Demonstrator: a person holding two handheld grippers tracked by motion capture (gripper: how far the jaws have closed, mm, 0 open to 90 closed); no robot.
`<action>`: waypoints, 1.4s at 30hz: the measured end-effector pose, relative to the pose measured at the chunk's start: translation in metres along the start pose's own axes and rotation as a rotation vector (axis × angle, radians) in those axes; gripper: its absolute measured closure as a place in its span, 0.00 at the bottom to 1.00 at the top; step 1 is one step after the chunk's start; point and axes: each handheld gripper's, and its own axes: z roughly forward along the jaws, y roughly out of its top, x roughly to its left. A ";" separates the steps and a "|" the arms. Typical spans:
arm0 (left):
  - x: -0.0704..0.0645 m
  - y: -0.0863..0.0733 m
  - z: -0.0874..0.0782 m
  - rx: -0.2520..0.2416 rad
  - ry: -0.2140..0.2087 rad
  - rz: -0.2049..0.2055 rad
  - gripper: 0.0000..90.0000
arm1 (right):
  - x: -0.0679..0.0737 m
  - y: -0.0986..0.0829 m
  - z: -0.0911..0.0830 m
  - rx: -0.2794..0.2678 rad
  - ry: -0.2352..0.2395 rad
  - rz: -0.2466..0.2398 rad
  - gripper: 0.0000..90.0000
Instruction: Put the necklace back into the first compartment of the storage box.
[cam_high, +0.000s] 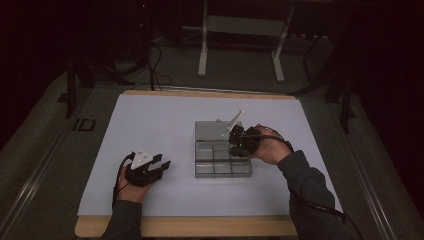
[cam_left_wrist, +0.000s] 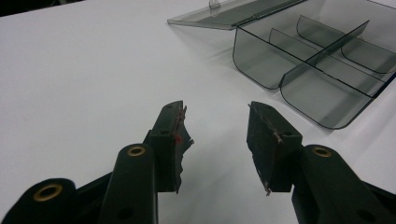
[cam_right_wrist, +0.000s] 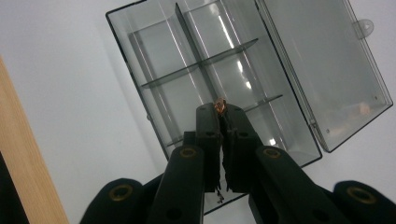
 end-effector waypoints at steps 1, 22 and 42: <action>0.000 0.000 0.000 0.000 0.000 0.000 0.63 | 0.000 0.001 0.001 -0.003 0.000 -0.003 0.96; 0.000 0.000 0.000 0.001 -0.001 0.000 0.63 | 0.000 0.016 0.009 -0.006 0.010 -0.008 0.96; 0.000 0.000 0.000 0.001 -0.001 -0.002 0.63 | -0.002 0.028 0.016 -0.003 0.017 -0.009 0.96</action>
